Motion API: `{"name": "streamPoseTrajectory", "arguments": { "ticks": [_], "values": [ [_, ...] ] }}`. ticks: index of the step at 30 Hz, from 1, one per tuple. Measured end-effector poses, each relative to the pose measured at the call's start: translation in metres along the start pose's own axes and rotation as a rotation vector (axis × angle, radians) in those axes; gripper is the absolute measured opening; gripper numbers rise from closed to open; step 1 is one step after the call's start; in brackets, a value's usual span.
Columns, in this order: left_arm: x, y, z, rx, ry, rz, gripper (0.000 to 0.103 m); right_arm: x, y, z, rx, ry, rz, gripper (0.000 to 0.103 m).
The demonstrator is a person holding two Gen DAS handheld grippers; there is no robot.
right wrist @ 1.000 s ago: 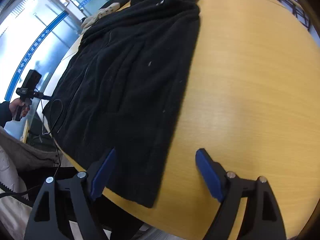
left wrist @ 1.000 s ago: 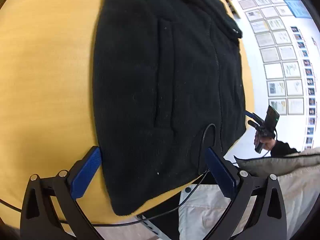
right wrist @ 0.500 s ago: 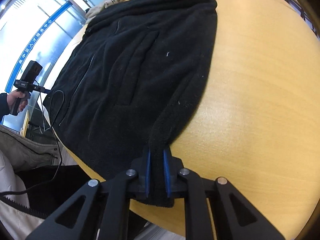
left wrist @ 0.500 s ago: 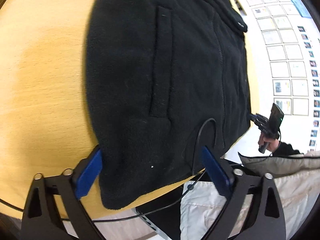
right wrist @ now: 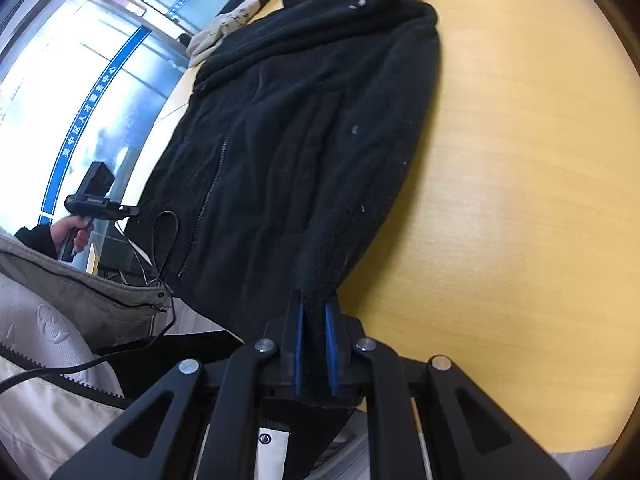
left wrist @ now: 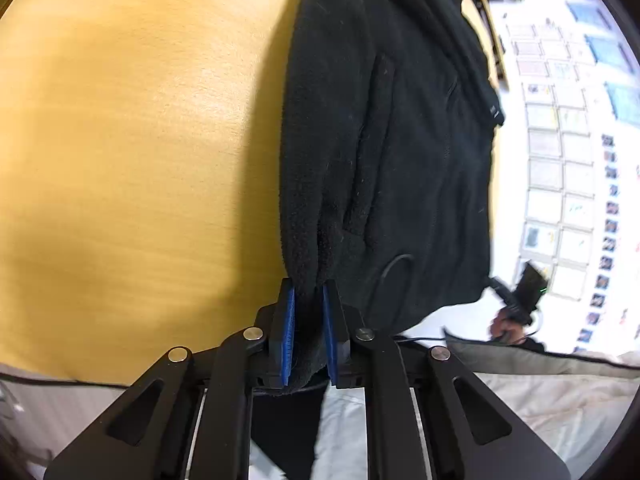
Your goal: Fold clothes
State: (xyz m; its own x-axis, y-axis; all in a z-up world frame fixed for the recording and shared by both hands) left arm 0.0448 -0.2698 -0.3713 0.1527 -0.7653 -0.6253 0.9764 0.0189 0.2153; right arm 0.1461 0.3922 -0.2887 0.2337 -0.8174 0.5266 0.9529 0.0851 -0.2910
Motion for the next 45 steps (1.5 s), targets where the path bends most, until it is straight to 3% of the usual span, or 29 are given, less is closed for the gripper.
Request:
{"name": "streamPoseTrajectory", "arguments": {
  "ticks": [4, 9, 13, 17, 24, 29, 33, 38, 45],
  "values": [
    [-0.010, 0.003, 0.026, -0.051, 0.126, 0.035, 0.010, -0.001, -0.009, 0.006, -0.047, -0.062, -0.037, 0.009],
    [-0.040, 0.002, 0.045, -0.136, 0.302, 0.062, 0.010, 0.011, -0.050, 0.038, -0.221, -0.142, -0.039, 0.009],
    [-0.054, -0.006, 0.036, -0.135, 0.323, 0.072, 0.010, 0.019, -0.083, 0.046, -0.273, -0.173, 0.012, 0.009],
    [-0.073, -0.013, 0.029, -0.162, 0.389, 0.078, 0.010, 0.021, -0.097, 0.053, -0.321, -0.207, 0.008, 0.009],
    [-0.108, -0.032, 0.043, -0.220, 0.466, 0.076, 0.010, 0.032, -0.139, 0.078, -0.458, -0.275, 0.022, 0.008],
    [-0.120, -0.057, 0.078, -0.342, 0.538, 0.089, 0.010, 0.042, -0.183, 0.097, -0.562, -0.330, 0.029, 0.008],
    [-0.148, -0.104, 0.112, -0.447, 0.627, 0.043, 0.010, 0.035, -0.231, 0.114, -0.654, -0.341, 0.030, 0.008],
    [-0.176, -0.192, 0.129, -0.509, 0.650, -0.014, 0.010, 0.009, -0.295, 0.112, -0.704, -0.277, 0.015, 0.008],
    [-0.142, -0.333, 0.096, -0.488, 0.624, 0.039, 0.010, -0.060, -0.378, 0.038, -0.661, -0.188, -0.106, 0.008]
  ]
}}
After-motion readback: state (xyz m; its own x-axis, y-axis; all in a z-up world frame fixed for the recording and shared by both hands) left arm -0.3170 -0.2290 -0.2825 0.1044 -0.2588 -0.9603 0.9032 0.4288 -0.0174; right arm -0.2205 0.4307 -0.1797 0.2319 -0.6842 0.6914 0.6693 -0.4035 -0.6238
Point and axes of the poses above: each gripper's, at about its wrist camera, not at the fingertips, and z roughly against the way its jaws point, x to its left, y to its underside, the point moved 1 cm from there along -z, roughly the way its jaws point, and after that the axes turned 4 degrees about z, right-handed, at the moved point
